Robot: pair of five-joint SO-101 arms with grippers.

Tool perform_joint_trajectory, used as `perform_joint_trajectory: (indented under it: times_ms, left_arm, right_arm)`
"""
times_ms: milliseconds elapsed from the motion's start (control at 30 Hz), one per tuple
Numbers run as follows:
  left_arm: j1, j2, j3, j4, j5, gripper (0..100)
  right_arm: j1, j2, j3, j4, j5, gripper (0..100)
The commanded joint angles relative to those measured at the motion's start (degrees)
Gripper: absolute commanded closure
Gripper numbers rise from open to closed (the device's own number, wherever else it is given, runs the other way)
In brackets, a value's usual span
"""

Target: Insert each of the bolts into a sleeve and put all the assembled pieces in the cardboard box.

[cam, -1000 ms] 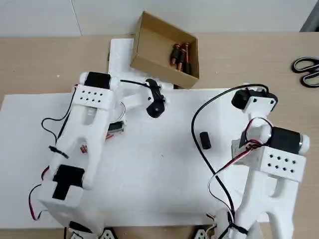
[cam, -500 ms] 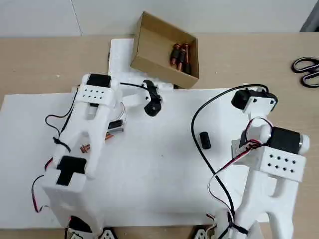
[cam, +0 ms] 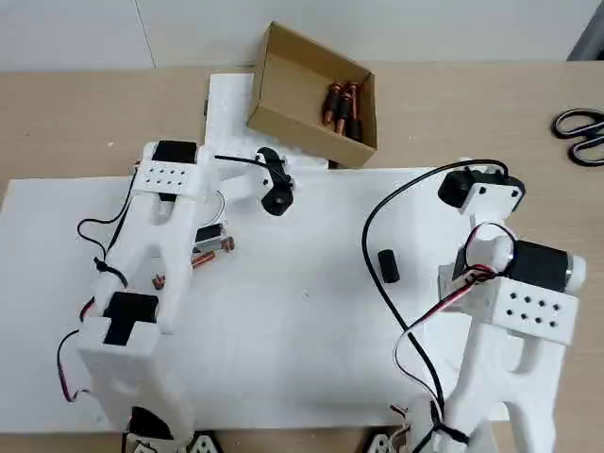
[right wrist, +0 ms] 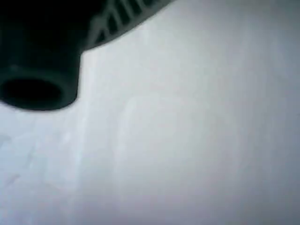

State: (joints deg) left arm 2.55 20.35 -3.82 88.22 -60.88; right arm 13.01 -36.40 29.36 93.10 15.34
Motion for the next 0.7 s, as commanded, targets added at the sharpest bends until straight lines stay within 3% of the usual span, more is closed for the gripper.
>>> perform_joint_trajectory:
  times_ms: [0, 567, 667]
  left_arm:
    - [1.1, 1.1, -2.2, -0.7, -0.4, 93]
    - [1.4, 12.0, -6.9, -1.3, -0.4, 93]
    - [2.0, 12.8, -6.9, -1.7, -0.4, 97]
  right_arm:
    - [0.2, -1.5, -0.7, -1.0, -0.4, 99.5]
    - [0.2, -1.5, -0.7, -0.5, -0.4, 99.5]
    - [0.2, -1.5, -0.7, -0.5, -0.4, 99.5]
